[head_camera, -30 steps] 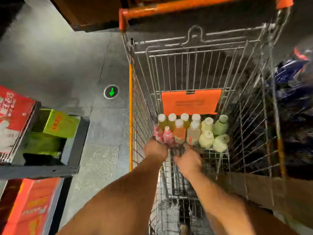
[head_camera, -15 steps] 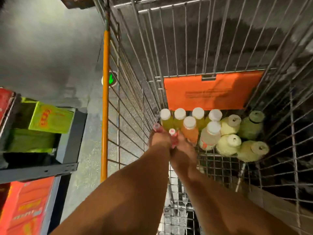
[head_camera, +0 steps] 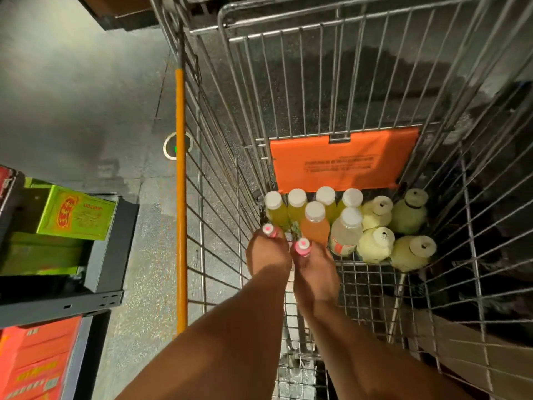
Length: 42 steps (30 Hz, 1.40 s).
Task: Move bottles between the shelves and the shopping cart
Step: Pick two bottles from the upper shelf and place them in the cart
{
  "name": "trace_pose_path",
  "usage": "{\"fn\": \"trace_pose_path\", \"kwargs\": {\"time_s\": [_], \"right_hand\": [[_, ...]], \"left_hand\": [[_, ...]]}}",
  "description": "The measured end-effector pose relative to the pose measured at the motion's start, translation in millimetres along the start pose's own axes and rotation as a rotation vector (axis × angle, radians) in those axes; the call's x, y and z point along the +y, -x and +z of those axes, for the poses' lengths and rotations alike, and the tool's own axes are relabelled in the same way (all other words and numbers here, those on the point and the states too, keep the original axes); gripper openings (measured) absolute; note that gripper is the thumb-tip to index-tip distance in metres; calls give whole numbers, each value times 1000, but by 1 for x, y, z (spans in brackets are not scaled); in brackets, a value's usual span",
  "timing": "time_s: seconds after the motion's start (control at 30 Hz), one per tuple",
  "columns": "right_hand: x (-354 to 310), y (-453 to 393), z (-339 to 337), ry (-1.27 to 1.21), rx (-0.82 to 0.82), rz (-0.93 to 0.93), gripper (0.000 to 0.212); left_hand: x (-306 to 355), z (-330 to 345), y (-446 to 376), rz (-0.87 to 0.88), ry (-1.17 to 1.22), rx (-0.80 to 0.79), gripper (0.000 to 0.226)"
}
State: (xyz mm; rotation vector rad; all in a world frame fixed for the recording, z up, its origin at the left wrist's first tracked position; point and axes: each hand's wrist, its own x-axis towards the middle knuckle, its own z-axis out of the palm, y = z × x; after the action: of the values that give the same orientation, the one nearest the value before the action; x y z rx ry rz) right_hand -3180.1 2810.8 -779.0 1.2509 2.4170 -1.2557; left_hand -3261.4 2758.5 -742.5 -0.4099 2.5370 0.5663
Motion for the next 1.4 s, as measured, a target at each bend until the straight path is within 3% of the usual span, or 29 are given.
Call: {"fn": "trace_pose_path", "kwargs": {"time_s": [0.13,0.27,0.33,0.43,0.5,0.53,0.6,0.67,0.93,1.03,1.17,1.4], "right_hand": [[-4,33,-36,-16,147,46,34],[-25,71,-93,-83,366,-17,18],[-47,95,-125,-162,395,-35,9],[-78,142,-164,-172,560,-118,16],[-100,181,-181,-28,644,-135,20],[-111,202,-190,18,687,-100,18],[-135,248,-210,-129,812,-17,12],[-151,292,-227,-223,912,34,22],[-162,476,-301,-147,1153,226,23],[-145,552,-318,-174,1221,299,17],[-109,665,-324,-157,1349,483,23],[-48,886,-280,-218,1570,733,17]], "left_hand": [[8,-29,36,155,70,-4,15],[21,-66,75,369,117,-20,15],[29,-91,95,494,123,-34,11],[40,-135,133,666,147,-93,24],[39,-170,159,788,142,-125,30],[37,-189,173,852,138,-134,30],[33,-227,203,1001,165,-174,25],[29,-264,235,1109,169,-179,17],[15,-331,389,1388,148,-371,18],[-5,-331,455,1528,139,-476,16],[-48,-320,552,1698,29,-573,21],[-189,-312,724,2001,-88,-808,26]]}}
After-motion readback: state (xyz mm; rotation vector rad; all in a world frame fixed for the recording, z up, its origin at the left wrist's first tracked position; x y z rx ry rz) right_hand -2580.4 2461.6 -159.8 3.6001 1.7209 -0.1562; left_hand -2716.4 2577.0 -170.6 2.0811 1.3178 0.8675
